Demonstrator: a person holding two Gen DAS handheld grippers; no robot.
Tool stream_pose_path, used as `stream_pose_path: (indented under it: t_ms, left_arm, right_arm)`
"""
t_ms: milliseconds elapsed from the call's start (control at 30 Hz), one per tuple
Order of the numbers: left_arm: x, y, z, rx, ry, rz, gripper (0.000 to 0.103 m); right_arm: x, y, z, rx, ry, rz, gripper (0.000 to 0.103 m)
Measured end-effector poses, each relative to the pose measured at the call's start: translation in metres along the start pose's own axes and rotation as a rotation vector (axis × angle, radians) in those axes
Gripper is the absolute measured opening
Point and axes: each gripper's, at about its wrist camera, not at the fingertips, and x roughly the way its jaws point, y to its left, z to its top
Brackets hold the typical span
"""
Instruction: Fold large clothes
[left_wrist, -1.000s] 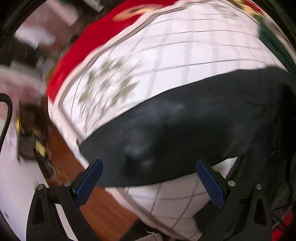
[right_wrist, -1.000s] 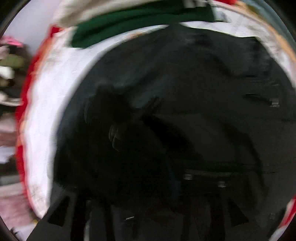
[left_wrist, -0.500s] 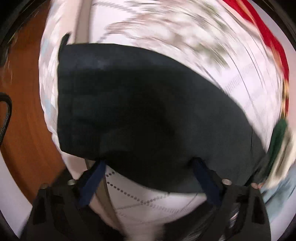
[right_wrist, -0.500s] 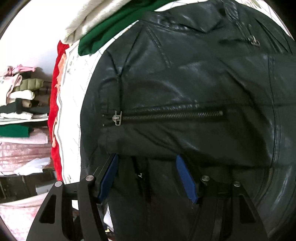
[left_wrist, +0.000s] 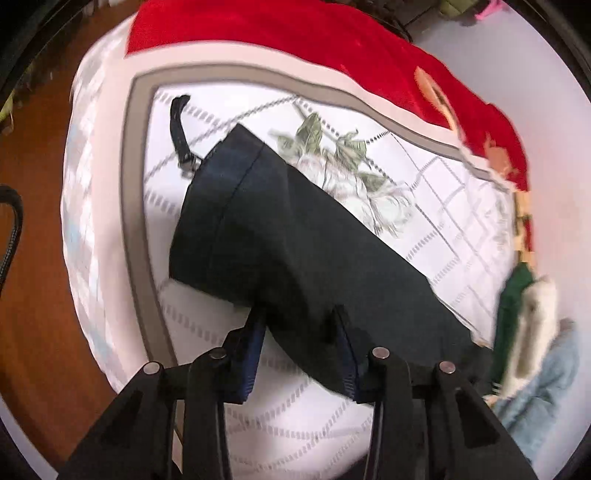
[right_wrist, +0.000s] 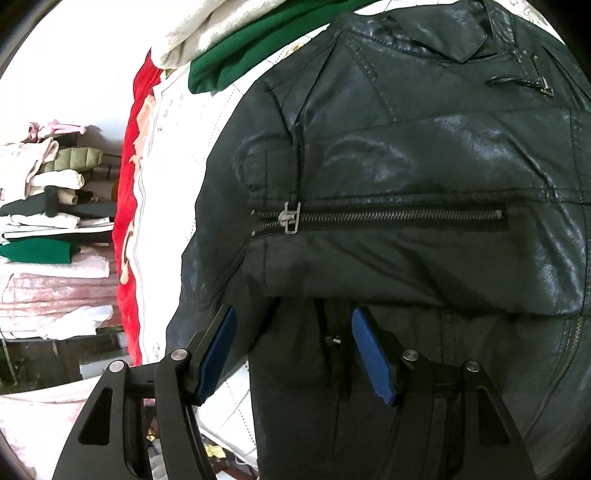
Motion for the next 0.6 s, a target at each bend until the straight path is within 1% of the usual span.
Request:
stream_pose_path:
  t_ms: [67,100,133,167,200,233,267,300,333,367,433,500,600]
  left_arm:
    - [0.001,0.011,-0.014,-0.064,0.057,-0.073,0.035]
    - [0.005,0.016,-0.025,-0.096,0.078,-0.098,0.037]
    - [0.012,0.02,-0.029,-0.138,0.099,-0.123,0.041]
    - [0.014,0.02,-0.041,-0.157,0.106,-0.132,0.041]
    - [0.021,0.019,-0.04,-0.175,0.107,-0.137,0.041]
    - [0.026,0.015,-0.038,-0.183,0.101,-0.141,0.05]
    - [0.021,0.021,-0.041,-0.183,0.095,-0.152,0.064]
    - [0.025,0.015,-0.037,-0.183,0.08,-0.163,0.07]
    - [0.027,0.01,-0.033,-0.183,0.068,-0.152,0.078]
    - [0.022,0.018,-0.034,-0.183,0.061,-0.137,0.081]
    - [0.029,0.011,-0.03,-0.211,0.049,-0.086,0.082]
    - [0.028,0.01,-0.029,-0.236,0.028,-0.055,0.082]
    - [0.024,-0.004,-0.029,-0.222,-0.021,0.03,0.081]
  right_arm:
    - [0.002,0.0,-0.002,0.0,0.016,-0.001,0.067]
    - [0.003,-0.001,-0.003,0.001,0.022,-0.003,0.067]
    - [0.002,-0.003,-0.003,0.001,0.027,-0.005,0.067]
    - [0.003,-0.005,-0.004,0.001,0.032,-0.008,0.067]
    - [0.003,-0.006,-0.005,0.0,0.036,-0.01,0.067]
    - [0.004,-0.007,-0.005,0.001,0.039,-0.014,0.067]
    - [0.005,-0.009,-0.004,0.002,0.044,-0.018,0.067]
    - [0.007,-0.01,-0.004,0.005,0.047,-0.022,0.067]
    - [0.008,-0.011,-0.003,0.008,0.049,-0.025,0.067]
    - [0.009,-0.012,-0.002,0.01,0.049,-0.025,0.067]
    - [0.01,-0.011,-0.001,0.009,0.05,-0.023,0.067]
    - [0.011,-0.009,0.0,0.005,0.047,-0.024,0.067]
    - [0.012,-0.005,0.001,0.004,0.043,-0.019,0.067]
